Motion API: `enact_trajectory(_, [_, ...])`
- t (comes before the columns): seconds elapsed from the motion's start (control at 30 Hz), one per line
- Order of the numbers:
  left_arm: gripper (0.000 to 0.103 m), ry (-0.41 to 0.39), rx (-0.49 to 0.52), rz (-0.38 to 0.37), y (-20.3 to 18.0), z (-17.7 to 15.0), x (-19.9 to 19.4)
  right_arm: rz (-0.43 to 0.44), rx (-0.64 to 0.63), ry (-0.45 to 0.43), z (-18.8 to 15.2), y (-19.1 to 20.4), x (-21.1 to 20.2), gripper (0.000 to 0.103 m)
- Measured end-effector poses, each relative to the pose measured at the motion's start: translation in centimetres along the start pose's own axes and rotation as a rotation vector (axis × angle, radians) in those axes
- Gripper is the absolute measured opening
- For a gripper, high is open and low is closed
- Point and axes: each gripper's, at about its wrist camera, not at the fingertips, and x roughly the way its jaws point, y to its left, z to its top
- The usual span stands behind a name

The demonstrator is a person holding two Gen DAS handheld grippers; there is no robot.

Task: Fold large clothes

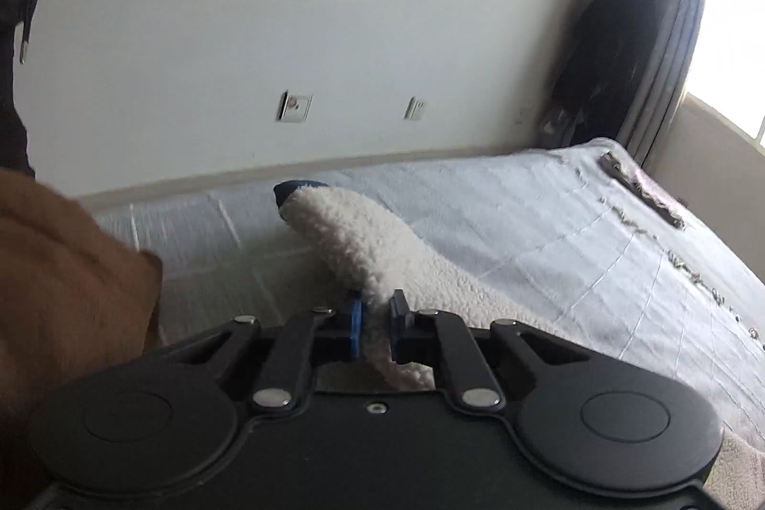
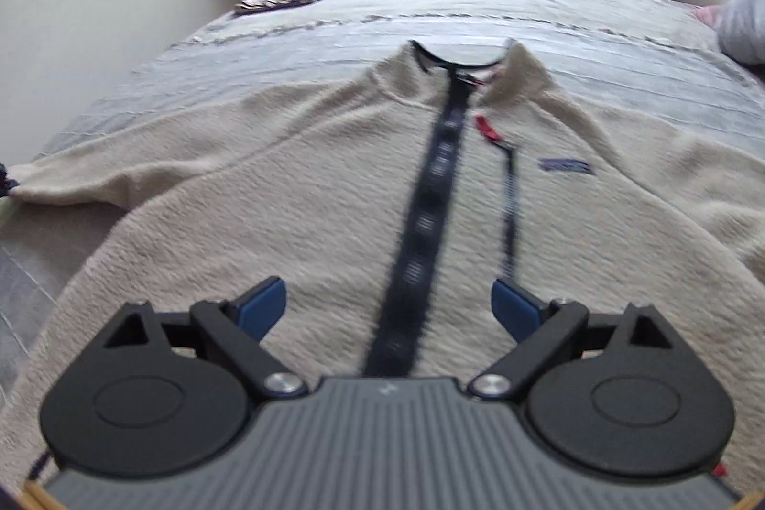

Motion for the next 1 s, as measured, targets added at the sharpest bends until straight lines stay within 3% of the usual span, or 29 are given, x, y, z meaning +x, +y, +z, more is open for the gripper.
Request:
enact_trajectory(0.1, [0.012, -0.002, 0.008, -0.009, 0.0, 0.2, 0.6, 0.108, -0.037, -0.01, 1.9, 4.2, 3.9, 0.066])
enact_trajectory(0.17, [0.012, -0.021, 0.012, -0.022, -0.1, 0.2, 0.5, 0.18, -0.024, -0.018, 3.2, 6.5, 6.1, 0.037])
enact_trajectory(0.3, [0.012, -0.089, -0.015, -0.09, -0.8, 1.7, -1.2, 0.335, 0.064, -0.049, 5.4, 9.6, 9.8, 0.023])
enact_trajectory(0.37, [0.012, -0.131, -0.023, -0.142, -1.6, 3.1, -2.7, 0.386, 0.119, 0.004, 5.9, 10.8, 12.6, 0.014])
enact_trajectory(0.43, [0.012, -0.177, -0.016, -0.198, -2.8, 4.7, -4.6, 0.43, 0.157, 0.111, 5.8, 12.5, 16.1, 0.009])
enact_trajectory(0.5, [0.011, -0.225, -0.001, -0.276, -4.5, 6.6, -7.1, 0.451, 0.172, 0.173, 5.1, 14.5, 18.6, 0.009])
enact_trajectory(0.63, [0.011, -0.257, 0.063, -0.451, -9.8, 8.8, -12.2, 0.481, 0.245, 0.165, 5.4, 15.9, 20.3, 0.009])
enact_trajectory(0.73, [0.01, -0.28, 0.145, -0.575, -14.6, 8.1, -16.1, 0.491, 0.236, 0.19, 6.0, 15.6, 19.7, 0.009])
enact_trajectory(0.83, [0.01, -0.291, 0.216, -0.704, -18.9, 6.7, -20.0, 0.576, 0.26, 0.193, 6.4, 13.3, 17.4, 0.014])
enact_trajectory(0.93, [0.01, -0.257, 0.263, -0.833, -23.1, 4.9, -23.5, 0.561, 0.289, 0.131, 6.6, 9.1, 14.0, 0.051])
enact_trajectory(1.0, [0.01, -0.215, 0.292, -0.915, -25.6, 3.4, -26.0, 0.518, 0.313, 0.098, 6.7, 5.6, 11.9, 0.056])
